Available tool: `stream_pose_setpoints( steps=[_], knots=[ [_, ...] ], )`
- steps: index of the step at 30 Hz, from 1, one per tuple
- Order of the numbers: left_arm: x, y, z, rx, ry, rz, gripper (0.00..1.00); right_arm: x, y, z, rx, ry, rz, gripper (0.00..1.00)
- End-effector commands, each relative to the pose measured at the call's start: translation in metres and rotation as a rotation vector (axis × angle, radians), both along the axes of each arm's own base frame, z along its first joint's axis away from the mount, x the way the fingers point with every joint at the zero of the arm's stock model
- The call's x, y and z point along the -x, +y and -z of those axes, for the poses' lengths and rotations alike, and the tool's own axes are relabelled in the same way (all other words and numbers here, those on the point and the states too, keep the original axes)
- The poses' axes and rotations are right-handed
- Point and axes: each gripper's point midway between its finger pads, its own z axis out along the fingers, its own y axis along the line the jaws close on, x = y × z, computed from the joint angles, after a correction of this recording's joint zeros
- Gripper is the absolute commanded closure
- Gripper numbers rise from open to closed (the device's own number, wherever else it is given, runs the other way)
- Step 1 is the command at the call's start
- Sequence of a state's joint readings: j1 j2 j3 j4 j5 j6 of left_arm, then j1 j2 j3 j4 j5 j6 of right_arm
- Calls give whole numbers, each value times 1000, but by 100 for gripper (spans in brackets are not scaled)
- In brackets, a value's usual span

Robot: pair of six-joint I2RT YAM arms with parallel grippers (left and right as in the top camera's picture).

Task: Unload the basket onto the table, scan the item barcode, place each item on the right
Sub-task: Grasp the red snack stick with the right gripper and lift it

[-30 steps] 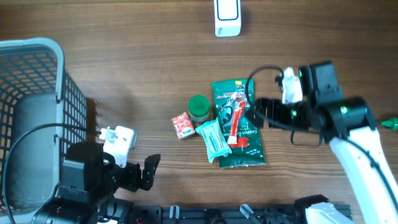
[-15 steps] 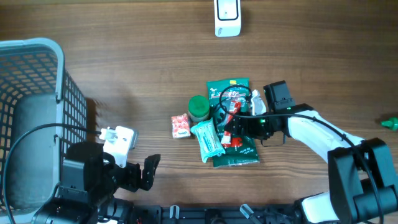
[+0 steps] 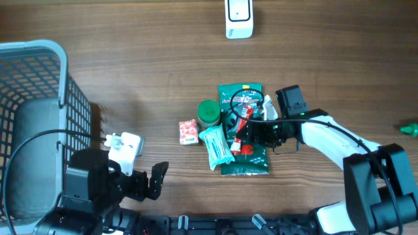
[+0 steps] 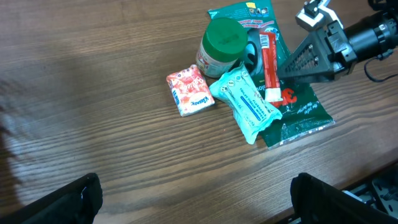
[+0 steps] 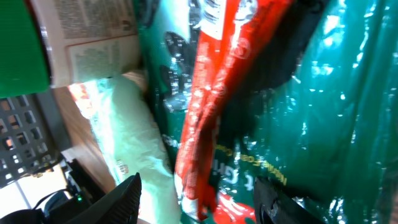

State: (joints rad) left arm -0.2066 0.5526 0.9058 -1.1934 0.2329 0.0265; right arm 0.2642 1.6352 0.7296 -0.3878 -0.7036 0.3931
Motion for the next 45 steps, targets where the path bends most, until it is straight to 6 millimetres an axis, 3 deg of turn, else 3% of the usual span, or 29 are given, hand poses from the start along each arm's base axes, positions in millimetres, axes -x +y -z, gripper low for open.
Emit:
stream_pose_setpoints(
  steps=[1,3,8,12,14,16,19,20,23,24,26,28,31,37,45],
  knots=[
    [-1,1,-2,-9,-14,8,0,-5,5,-21,-30,-68,-10,34],
    [-1,1,-2,-9,-14,8,0,-5,1,-11,6,-56,-1,30],
    [-1,1,-2,-9,-14,8,0,-1,21,11,63,-73,-57,31],
    [-1,1,-2,-9,-14,8,0,0,12,33,133,-42,-48,43],
    [-1,1,-2,-9,-14,8,0,1,12,46,140,-24,-56,60],
    [-1,1,-2,-9,-14,8,0,4,10,60,153,-3,-72,92],
    [-1,1,-2,-9,-14,8,0,4,7,64,176,-15,-85,96],
    [-1,1,-2,-9,-14,8,0,1,8,60,172,-31,-85,96],
    [-1,1,-2,-9,-14,8,0,-1,10,20,143,-130,-127,96],
    [-1,1,-2,-9,-14,8,0,1,14,-11,105,-208,-173,96],
    [-1,1,-2,-9,-14,8,0,11,19,-48,39,-296,-239,96],
    [-1,1,-2,-9,-14,8,0,37,24,-96,-66,-430,-353,96],
    [-1,1,-2,-9,-14,8,0,77,23,-145,-183,-554,-450,95],
    [-1,1,-2,-9,-14,8,0,134,10,-174,-253,-586,-517,95],
    [-1,1,-2,-9,-14,8,0,132,11,-176,-256,-605,-514,95]
  ],
)
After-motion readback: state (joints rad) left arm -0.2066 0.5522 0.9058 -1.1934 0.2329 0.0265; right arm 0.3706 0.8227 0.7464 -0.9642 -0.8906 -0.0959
